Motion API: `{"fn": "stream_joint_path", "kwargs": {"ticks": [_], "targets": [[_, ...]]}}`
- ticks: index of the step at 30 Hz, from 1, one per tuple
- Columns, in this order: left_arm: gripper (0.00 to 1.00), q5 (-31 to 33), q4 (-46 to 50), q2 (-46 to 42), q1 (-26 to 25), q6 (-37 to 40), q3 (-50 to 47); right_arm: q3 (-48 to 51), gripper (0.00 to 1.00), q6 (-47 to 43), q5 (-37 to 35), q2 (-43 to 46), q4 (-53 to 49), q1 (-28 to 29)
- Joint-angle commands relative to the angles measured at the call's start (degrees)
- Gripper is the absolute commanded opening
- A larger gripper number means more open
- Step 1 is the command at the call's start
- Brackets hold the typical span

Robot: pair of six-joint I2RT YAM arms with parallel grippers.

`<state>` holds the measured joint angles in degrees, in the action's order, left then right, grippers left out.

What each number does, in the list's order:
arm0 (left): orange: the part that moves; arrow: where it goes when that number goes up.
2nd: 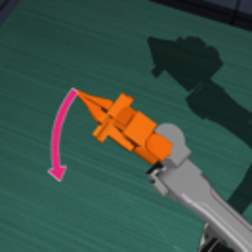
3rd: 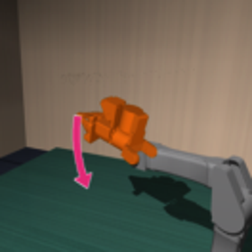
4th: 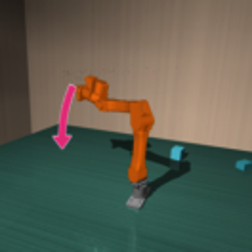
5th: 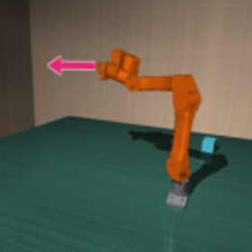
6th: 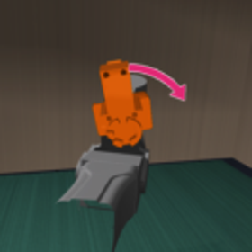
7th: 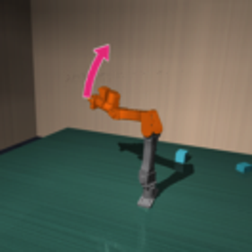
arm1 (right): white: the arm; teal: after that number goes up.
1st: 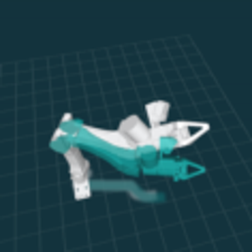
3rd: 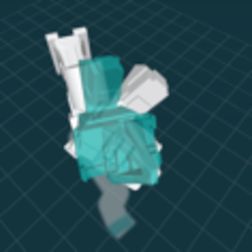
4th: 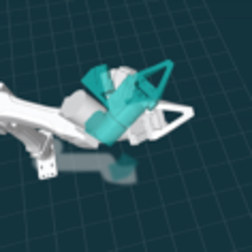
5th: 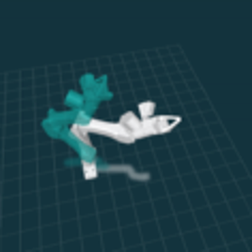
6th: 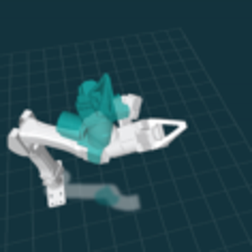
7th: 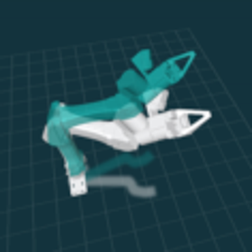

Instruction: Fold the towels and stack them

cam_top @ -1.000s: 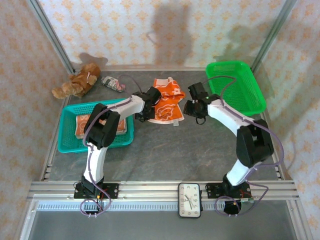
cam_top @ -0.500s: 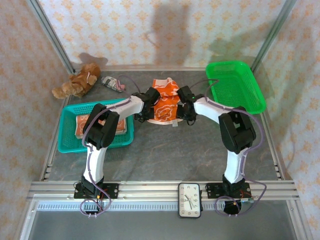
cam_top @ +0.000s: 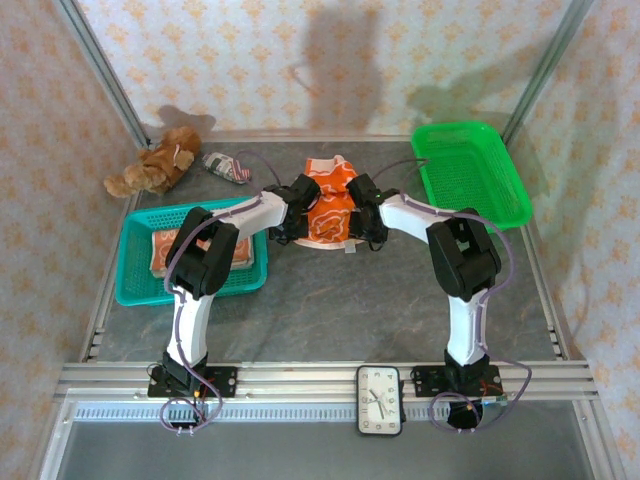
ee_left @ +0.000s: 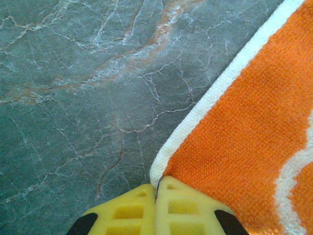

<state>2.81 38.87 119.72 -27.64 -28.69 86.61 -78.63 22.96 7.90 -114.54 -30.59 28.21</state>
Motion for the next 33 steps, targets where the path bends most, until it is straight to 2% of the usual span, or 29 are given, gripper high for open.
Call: {"fn": "stream_joint_path", "kwargs": {"ticks": [1,3,6,10,16,22,27,33], "targets": [[0.0,-0.44,-0.11,-0.22,0.02,-0.59,0.17,0.36,0.4,1.08,-1.76,-1.38,-0.88,-0.08],[0.0,-0.44,-0.21,-0.22,-0.02,-0.6,0.14,1.38,0.36,1.76,-0.86,-1.52,-0.04,-0.08],[0.0,-0.65,-0.24,-0.21,0.01,-0.71,0.21,3.35,0.25,3.03,0.8,-1.52,2.07,0.14],[0.0,-1.14,-0.21,-0.62,-0.04,-1.06,0.23,4.55,0.01,4.45,1.17,-0.18,3.34,0.18],[0.0,-1.45,0.69,-5.82,0.03,-1.64,1.15,4.39,0.0,5.13,-2.81,8.95,2.83,0.18],[0.0,-0.07,3.96,-15.18,-0.02,-3.65,7.25,0.81,0.0,5.07,-6.14,19.51,2.6,0.18],[0.0,2.64,4.21,-20.32,0.01,-2.64,15.35,-5.52,0.0,2.68,-9.05,24.63,3.5,0.18],[0.0,6.27,3.91,-20.72,0.03,1.47,30.3,-18.1,0.0,-1.33,-12.62,24.15,3.42,0.11]]}}
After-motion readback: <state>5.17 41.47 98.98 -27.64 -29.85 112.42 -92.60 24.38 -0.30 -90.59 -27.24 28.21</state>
